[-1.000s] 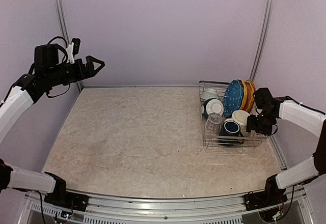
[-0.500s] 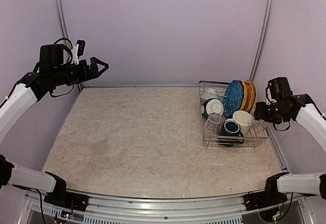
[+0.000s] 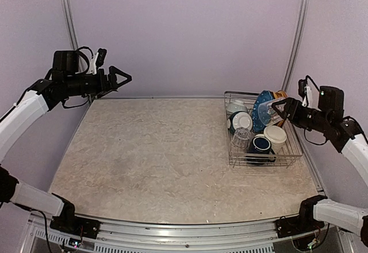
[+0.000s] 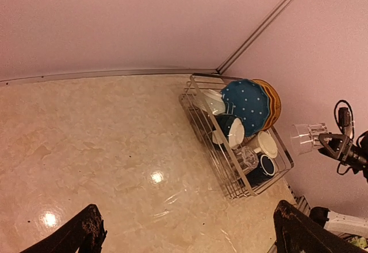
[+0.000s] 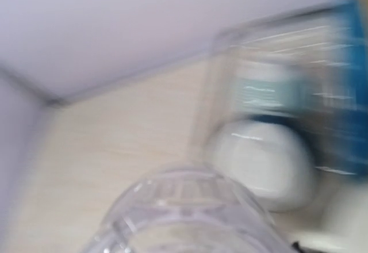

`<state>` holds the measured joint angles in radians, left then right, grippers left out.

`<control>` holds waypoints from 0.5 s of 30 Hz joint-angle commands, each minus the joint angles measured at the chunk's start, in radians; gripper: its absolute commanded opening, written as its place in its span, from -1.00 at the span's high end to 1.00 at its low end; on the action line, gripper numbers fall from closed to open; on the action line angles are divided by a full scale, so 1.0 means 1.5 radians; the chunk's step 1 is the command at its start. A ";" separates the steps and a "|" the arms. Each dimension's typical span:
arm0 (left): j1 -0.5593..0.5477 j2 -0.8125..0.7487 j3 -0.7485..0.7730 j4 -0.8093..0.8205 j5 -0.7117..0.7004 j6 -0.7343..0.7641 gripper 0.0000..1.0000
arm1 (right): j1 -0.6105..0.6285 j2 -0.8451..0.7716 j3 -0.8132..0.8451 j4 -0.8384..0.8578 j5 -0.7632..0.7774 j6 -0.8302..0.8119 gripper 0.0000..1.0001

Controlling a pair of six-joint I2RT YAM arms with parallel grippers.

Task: Unload the mixed dishes from the dish rack
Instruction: Pass from the right arm to the left

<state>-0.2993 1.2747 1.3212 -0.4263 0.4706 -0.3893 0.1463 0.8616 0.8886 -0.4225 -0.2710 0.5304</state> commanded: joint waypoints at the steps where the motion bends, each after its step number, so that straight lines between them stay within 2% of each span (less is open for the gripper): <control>1: -0.003 0.024 0.001 0.078 0.191 -0.068 -0.98 | 0.067 0.013 -0.105 0.463 -0.218 0.195 1.00; 7: -0.023 0.063 -0.042 0.224 0.356 -0.176 -0.98 | 0.220 0.156 -0.098 0.702 -0.132 0.229 1.00; 15: -0.061 0.092 -0.071 0.326 0.410 -0.231 -0.90 | 0.341 0.389 0.014 0.910 -0.095 0.249 1.00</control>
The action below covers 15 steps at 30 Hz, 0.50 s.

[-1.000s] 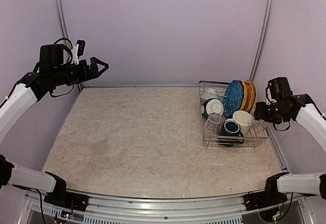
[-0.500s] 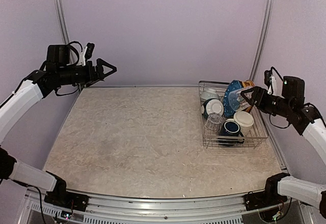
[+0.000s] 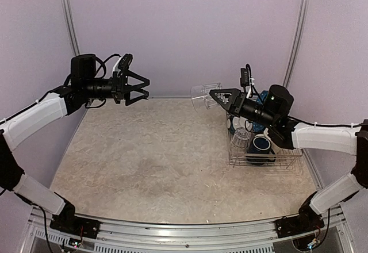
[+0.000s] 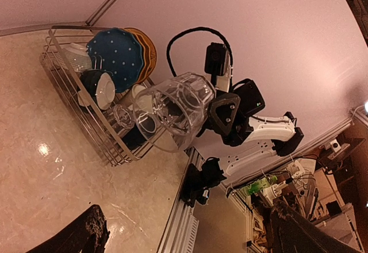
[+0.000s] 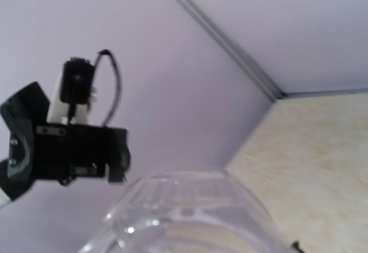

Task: Unload the mixed dishes from the dish rack
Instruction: Pass from the right arm to the left

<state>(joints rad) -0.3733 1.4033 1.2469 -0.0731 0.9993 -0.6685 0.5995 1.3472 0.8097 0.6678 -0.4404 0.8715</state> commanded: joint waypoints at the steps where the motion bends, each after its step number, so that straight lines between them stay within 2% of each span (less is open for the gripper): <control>1: -0.013 0.008 -0.026 0.102 0.061 -0.053 -0.88 | 0.049 0.090 0.088 0.194 0.018 0.022 1.00; 11: -0.020 0.034 -0.039 0.158 0.083 -0.098 -0.70 | 0.110 0.290 0.220 0.310 -0.003 0.102 1.00; 15: -0.021 0.036 -0.042 0.167 0.085 -0.102 -0.56 | 0.124 0.336 0.256 0.336 -0.013 0.125 1.00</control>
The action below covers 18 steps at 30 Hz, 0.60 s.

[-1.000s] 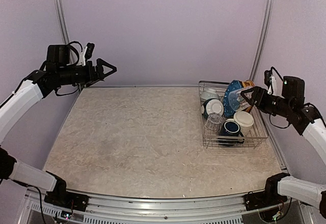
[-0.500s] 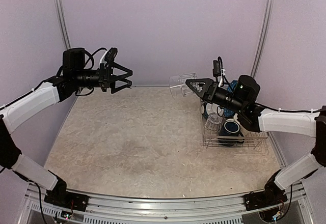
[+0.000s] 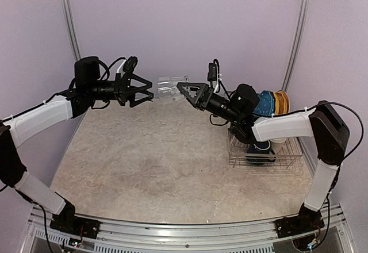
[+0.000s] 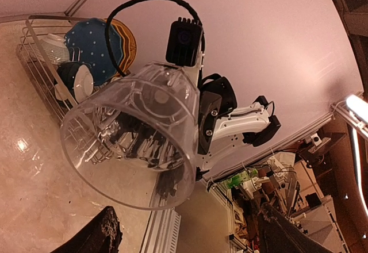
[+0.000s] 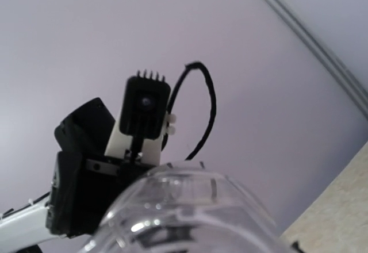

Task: Unload the mixed dishes from the dish rack
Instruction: Pass from the right arm to the left

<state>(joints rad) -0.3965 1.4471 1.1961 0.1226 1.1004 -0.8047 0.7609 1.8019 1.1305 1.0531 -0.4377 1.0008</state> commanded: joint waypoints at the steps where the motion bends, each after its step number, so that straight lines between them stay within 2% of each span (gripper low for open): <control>1: -0.005 0.009 -0.010 0.042 0.019 -0.016 -0.51 | 0.020 0.043 0.050 0.080 -0.016 0.041 1.00; 10: -0.009 0.033 -0.018 0.084 0.035 -0.055 -0.07 | 0.039 0.104 0.091 0.095 -0.012 0.059 1.00; 18: -0.010 0.041 -0.017 0.083 0.036 -0.052 0.30 | 0.041 0.104 0.080 0.103 -0.004 0.043 1.00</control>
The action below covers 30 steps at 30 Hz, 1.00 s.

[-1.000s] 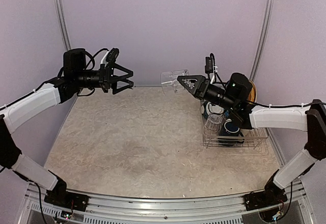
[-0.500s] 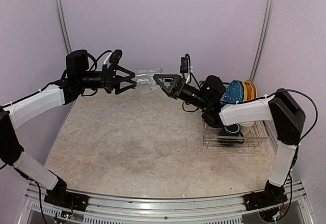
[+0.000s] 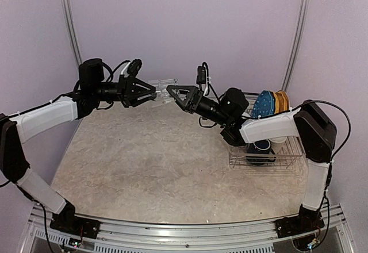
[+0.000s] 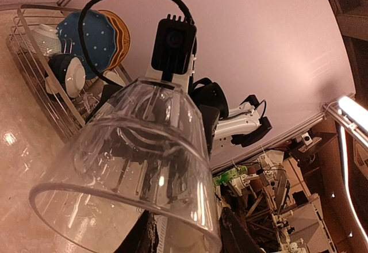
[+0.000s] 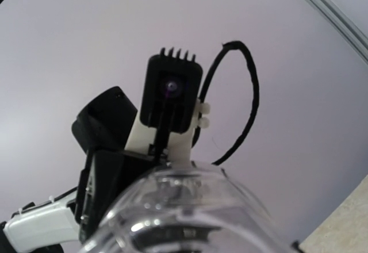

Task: Unload the mixed dishes from the dish rack
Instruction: Pass from the right arm to the left

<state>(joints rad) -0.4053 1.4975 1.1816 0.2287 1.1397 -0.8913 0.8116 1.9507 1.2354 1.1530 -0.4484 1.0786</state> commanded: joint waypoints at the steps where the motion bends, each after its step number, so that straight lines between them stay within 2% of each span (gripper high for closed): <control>1: -0.004 0.009 -0.005 0.008 0.009 0.010 0.33 | 0.007 0.003 0.008 0.036 0.003 -0.009 1.00; 4: -0.010 0.013 0.002 -0.020 0.002 0.033 0.34 | 0.007 0.000 0.004 0.028 -0.001 -0.014 1.00; 9: -0.035 0.001 0.033 -0.136 -0.048 0.127 0.40 | 0.007 -0.007 0.004 -0.005 -0.004 -0.022 1.00; 12: -0.042 -0.009 0.032 -0.146 -0.061 0.144 0.57 | 0.007 -0.009 0.007 -0.008 -0.014 -0.027 1.00; 17: -0.041 -0.013 0.034 -0.149 -0.065 0.151 1.00 | 0.007 -0.013 0.006 -0.020 -0.013 -0.030 1.00; 19: -0.042 -0.018 0.034 -0.150 -0.070 0.156 1.00 | 0.006 -0.015 0.006 -0.030 -0.014 -0.030 0.99; 22: -0.042 -0.025 0.036 -0.179 -0.091 0.172 1.00 | -0.001 -0.021 0.002 -0.044 -0.019 -0.029 0.61; 25: -0.040 -0.030 0.043 -0.209 -0.116 0.188 1.00 | -0.014 -0.046 -0.020 -0.074 -0.013 -0.043 -0.26; 26: -0.038 -0.029 0.047 -0.220 -0.126 0.193 1.00 | -0.018 -0.057 -0.023 -0.097 -0.014 -0.057 -0.49; 28: -0.036 -0.028 0.058 -0.255 -0.156 0.208 1.00 | -0.029 -0.081 -0.021 -0.183 -0.005 -0.100 -0.85; 30: -0.031 -0.023 0.075 -0.313 -0.199 0.228 1.00 | -0.038 -0.112 -0.009 -0.334 0.022 -0.152 -0.98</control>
<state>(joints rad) -0.4675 1.4754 1.2392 -0.0677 0.9844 -0.5850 0.7902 1.8896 1.2106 0.9588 -0.4671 1.0279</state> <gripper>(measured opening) 0.066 0.946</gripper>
